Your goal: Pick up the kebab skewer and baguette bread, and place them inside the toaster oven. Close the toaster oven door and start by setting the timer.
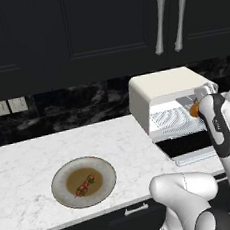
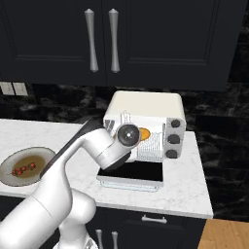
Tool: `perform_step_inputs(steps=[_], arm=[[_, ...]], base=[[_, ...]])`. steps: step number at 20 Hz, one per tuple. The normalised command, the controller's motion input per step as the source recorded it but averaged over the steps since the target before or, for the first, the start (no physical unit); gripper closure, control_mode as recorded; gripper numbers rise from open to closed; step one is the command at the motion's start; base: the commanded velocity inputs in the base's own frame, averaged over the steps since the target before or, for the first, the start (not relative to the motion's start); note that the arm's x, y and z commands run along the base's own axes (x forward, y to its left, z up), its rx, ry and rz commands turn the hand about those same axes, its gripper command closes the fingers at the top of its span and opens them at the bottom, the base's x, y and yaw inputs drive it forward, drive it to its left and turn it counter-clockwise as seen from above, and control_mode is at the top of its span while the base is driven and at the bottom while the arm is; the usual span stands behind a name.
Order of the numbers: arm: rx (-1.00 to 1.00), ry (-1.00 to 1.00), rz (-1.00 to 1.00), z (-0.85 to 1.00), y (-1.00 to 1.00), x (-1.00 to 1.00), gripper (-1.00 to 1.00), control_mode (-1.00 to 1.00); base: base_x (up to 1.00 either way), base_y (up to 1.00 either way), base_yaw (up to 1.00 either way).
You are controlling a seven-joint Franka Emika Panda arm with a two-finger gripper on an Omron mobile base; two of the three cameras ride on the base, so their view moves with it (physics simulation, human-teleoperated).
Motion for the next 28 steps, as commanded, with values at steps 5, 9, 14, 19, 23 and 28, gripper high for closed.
perform_step_inputs(steps=[5, 9, 14, 19, 23, 28], arm=[[0.0, 0.0, 0.0, -0.06, 0.0, 0.45, 1.0, -1.0], [0.0, 0.0, 0.0, -0.28, 0.0, 0.23, 1.0, -1.0], [0.0, 0.0, -0.01, -0.35, 0.0, 0.04, 1.0, -1.0], [0.01, 0.0, -0.02, -0.03, 0.0, 0.13, 1.0, -1.0], [0.02, -0.02, -0.02, 0.04, 0.0, 0.0, 1.0, -1.0], [0.01, 0.0, -0.03, 0.0, 0.0, 0.08, 1.0, -1.0]], base=[[0.0, 0.0, 0.0], [0.0, 0.0, 0.0], [0.0, 0.0, 0.0], [0.0, 0.0, 0.0], [0.0, 0.0, 0.0], [0.0, 0.0, 0.0]])
